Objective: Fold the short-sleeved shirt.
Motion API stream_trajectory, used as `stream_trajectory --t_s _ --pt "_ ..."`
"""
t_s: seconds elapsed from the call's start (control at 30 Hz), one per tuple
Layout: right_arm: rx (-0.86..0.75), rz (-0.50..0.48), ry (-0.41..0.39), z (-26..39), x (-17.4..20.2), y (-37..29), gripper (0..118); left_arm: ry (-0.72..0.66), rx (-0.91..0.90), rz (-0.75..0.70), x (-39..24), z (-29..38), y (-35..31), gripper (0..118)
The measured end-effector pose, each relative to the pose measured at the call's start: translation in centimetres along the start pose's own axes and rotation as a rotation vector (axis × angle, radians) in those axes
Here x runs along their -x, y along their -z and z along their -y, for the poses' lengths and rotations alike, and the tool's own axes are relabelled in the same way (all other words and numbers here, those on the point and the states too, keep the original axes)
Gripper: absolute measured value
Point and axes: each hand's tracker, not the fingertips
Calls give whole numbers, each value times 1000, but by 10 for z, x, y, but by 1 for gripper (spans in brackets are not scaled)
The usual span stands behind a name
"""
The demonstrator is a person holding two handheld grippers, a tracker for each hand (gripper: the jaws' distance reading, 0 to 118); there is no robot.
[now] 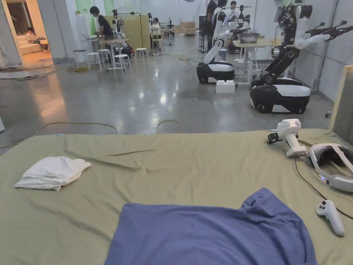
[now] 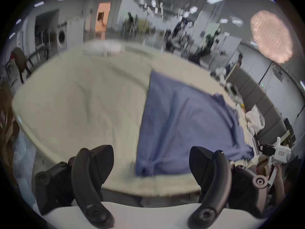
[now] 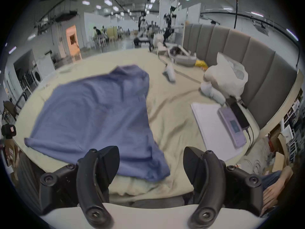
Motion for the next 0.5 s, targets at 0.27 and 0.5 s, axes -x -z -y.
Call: stream_trajectory --t_s 0.27,0.5 --pt "-529 -146 1 -65 32 -113 83 262 -649 -130 -95 -51 -137 99" --pt "-686 -194 -113 -102 76 -167 37 351 -781 -190 -140 -68 -178 87"
